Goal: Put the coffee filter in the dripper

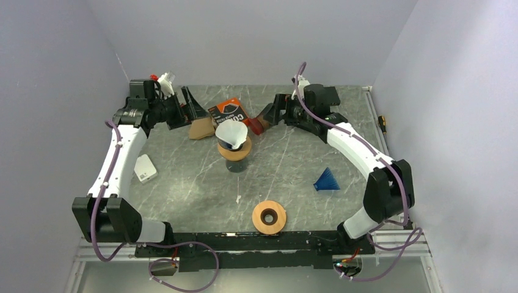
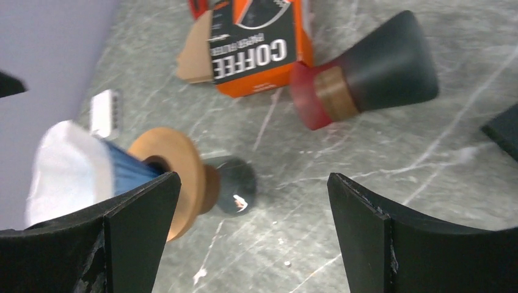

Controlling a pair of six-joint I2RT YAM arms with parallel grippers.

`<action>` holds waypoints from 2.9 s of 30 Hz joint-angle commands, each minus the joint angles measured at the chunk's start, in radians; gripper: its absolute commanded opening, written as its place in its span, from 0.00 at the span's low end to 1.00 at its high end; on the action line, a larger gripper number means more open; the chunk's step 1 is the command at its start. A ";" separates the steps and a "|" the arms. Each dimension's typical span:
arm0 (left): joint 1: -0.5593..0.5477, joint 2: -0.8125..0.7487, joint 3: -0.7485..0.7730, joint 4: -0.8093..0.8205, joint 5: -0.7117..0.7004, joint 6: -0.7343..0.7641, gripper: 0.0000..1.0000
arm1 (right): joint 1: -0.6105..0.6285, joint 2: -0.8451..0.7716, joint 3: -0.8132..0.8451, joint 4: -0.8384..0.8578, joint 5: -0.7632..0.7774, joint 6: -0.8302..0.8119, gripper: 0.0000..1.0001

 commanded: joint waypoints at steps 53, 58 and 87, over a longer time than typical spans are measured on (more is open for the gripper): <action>0.067 0.026 -0.123 -0.046 -0.098 0.045 0.98 | 0.173 0.410 0.039 0.332 0.788 -0.249 0.64; 0.067 0.013 -0.124 -0.050 -0.106 0.050 0.98 | 0.173 0.433 0.068 0.347 0.799 -0.295 0.62; 0.066 -0.028 -0.151 -0.043 -0.084 0.046 0.96 | 0.174 0.276 0.132 0.171 0.758 -0.337 0.00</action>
